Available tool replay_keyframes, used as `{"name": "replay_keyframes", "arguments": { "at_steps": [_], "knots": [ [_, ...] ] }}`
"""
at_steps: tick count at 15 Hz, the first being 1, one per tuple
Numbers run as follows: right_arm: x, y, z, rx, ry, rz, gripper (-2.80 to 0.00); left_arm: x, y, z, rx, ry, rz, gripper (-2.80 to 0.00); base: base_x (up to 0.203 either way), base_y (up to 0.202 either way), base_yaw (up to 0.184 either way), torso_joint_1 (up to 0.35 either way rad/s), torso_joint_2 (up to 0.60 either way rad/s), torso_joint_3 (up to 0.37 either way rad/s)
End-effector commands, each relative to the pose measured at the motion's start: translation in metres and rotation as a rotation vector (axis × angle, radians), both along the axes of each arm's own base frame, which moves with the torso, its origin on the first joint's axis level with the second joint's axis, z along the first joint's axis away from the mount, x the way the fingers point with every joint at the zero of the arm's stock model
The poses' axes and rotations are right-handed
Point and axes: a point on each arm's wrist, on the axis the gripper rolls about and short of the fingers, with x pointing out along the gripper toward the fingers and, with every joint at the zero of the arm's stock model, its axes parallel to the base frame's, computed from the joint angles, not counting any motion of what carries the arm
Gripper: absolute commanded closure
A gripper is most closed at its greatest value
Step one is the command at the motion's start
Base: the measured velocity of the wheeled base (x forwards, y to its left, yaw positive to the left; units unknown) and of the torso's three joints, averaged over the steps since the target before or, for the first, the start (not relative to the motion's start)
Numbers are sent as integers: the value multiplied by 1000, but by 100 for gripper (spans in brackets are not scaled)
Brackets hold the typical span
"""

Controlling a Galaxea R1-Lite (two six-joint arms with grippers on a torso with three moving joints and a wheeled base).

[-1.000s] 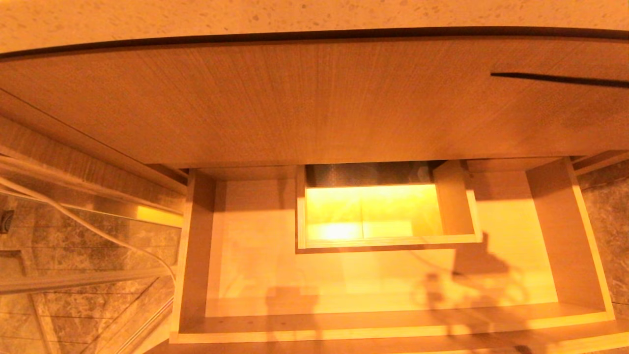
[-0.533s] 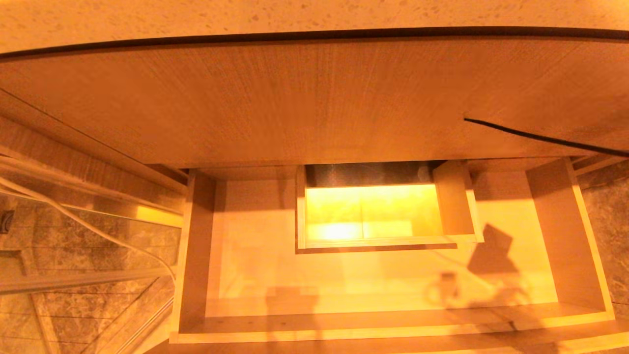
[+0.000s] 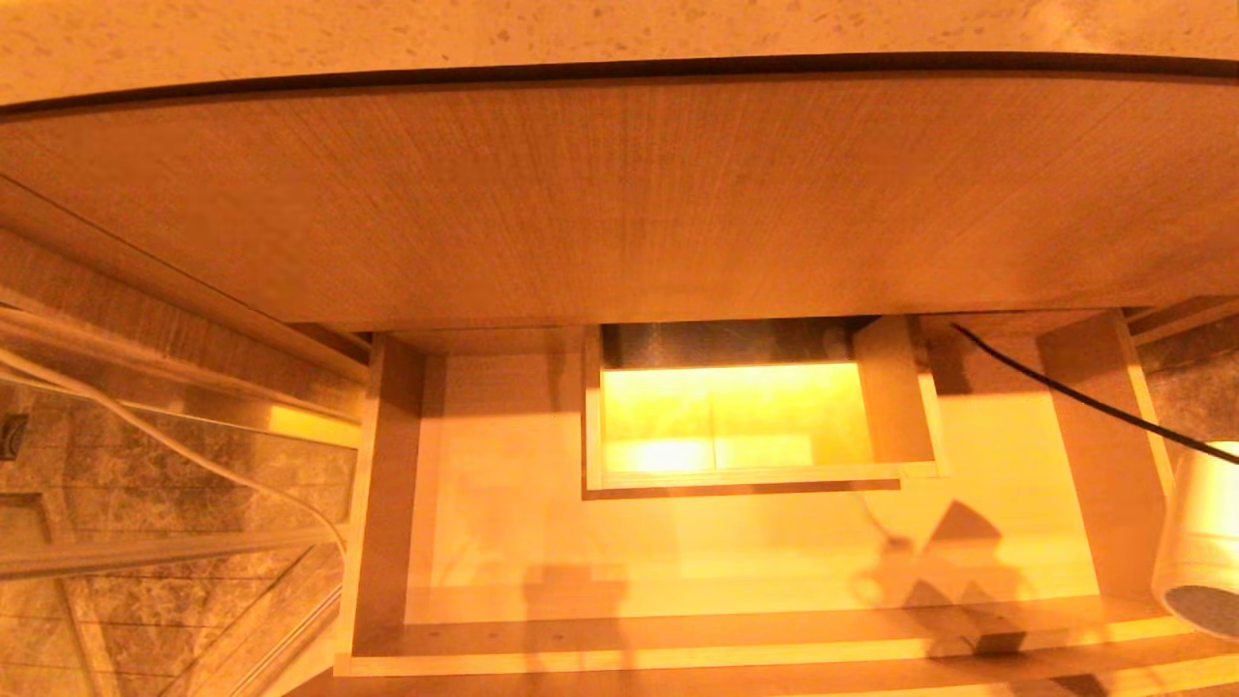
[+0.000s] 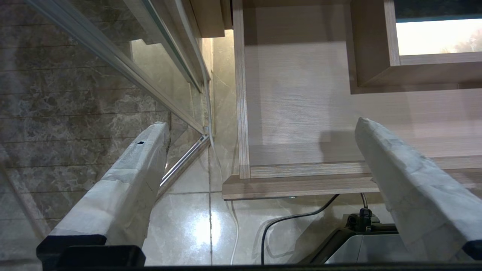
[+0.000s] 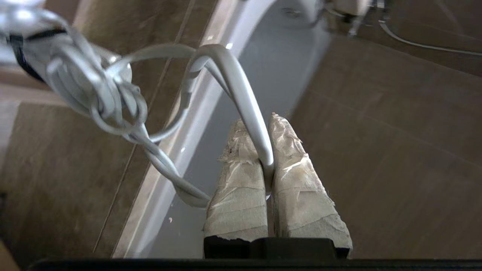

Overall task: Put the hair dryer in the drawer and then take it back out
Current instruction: Put it into the drawer

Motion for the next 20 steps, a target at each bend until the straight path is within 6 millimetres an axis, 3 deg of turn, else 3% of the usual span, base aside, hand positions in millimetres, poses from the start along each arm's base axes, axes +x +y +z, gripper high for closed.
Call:
{"name": "replay_keyframes", "arguments": {
  "at_steps": [1,12,16,20],
  "knots": [
    [11,-6,-7,19,67,11,0,0,0,0,0,0,1,-280,0,0,0,0,0,0],
    [66,-30,-36,110,319,194,0,0,0,0,0,0,0,-280,0,0,0,0,0,0],
    [73,-30,-39,117,358,253,0,0,0,0,0,0,1,-280,0,0,0,0,0,0],
    [81,-27,-48,179,415,446,0,0,0,0,0,0,1,-280,0,0,0,0,0,0]
  ]
}}
